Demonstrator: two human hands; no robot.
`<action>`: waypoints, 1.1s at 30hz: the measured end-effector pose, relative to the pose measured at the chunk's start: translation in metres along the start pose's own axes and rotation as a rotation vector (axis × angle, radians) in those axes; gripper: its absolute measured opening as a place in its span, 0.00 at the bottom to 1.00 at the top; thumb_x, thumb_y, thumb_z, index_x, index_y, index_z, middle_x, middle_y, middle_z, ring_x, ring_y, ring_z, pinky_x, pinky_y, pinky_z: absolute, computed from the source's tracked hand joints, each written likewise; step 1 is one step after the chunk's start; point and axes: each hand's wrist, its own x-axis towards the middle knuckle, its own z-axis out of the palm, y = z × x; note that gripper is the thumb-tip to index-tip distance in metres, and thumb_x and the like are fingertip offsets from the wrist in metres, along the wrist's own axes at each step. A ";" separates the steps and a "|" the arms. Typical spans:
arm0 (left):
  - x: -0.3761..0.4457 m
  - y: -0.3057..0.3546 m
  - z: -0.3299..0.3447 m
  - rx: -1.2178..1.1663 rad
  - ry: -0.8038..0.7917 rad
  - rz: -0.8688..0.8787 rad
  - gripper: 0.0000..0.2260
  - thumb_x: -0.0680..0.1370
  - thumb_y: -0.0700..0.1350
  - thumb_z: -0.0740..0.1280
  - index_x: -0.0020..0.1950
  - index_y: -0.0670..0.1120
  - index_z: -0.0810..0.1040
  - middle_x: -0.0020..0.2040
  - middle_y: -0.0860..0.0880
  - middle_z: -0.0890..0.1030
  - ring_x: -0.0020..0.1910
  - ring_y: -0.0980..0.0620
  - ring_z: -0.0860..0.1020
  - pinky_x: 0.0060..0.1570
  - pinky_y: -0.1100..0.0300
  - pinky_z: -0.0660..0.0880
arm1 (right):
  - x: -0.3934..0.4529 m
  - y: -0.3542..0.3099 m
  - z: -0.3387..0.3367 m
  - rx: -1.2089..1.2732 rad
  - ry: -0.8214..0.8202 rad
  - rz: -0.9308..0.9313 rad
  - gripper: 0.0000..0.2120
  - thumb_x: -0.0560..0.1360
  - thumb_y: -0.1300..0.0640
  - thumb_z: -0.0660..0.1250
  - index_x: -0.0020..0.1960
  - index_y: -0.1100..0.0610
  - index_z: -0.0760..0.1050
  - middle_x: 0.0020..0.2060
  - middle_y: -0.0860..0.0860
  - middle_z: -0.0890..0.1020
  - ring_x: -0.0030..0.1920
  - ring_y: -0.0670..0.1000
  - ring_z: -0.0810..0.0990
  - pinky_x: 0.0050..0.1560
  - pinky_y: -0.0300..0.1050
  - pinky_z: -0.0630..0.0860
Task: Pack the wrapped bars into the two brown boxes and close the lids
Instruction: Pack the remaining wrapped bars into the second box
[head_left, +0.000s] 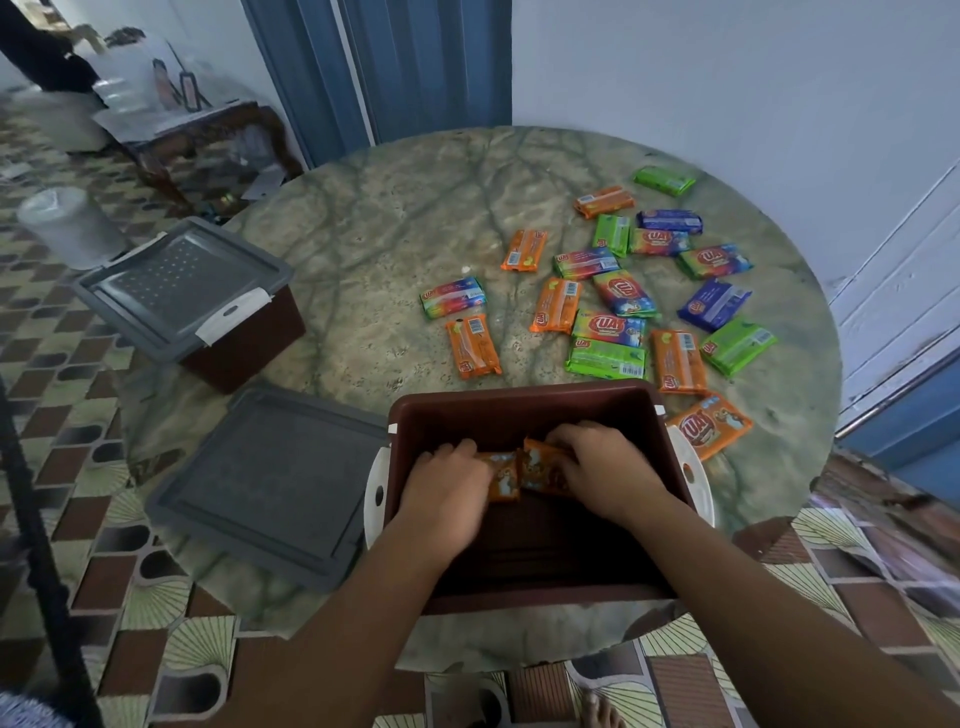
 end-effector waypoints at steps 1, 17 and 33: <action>0.000 0.000 0.000 0.000 -0.003 0.001 0.14 0.82 0.45 0.62 0.66 0.53 0.79 0.60 0.47 0.74 0.60 0.43 0.74 0.57 0.49 0.71 | 0.000 0.000 -0.001 -0.001 -0.004 0.011 0.16 0.80 0.56 0.66 0.67 0.52 0.79 0.60 0.54 0.81 0.60 0.56 0.79 0.62 0.53 0.77; -0.001 0.000 -0.001 -0.002 -0.002 0.005 0.14 0.82 0.44 0.62 0.65 0.51 0.80 0.60 0.46 0.74 0.60 0.42 0.74 0.59 0.47 0.72 | -0.011 0.002 0.006 -0.186 -0.083 0.049 0.21 0.79 0.50 0.65 0.70 0.51 0.67 0.62 0.58 0.65 0.61 0.62 0.72 0.62 0.55 0.76; -0.001 0.000 0.001 -0.008 0.014 0.010 0.18 0.80 0.44 0.65 0.70 0.51 0.74 0.63 0.45 0.74 0.62 0.42 0.73 0.61 0.47 0.71 | -0.017 0.003 0.004 -0.542 -0.201 -0.113 0.30 0.74 0.47 0.70 0.73 0.52 0.66 0.68 0.57 0.62 0.68 0.61 0.63 0.64 0.54 0.71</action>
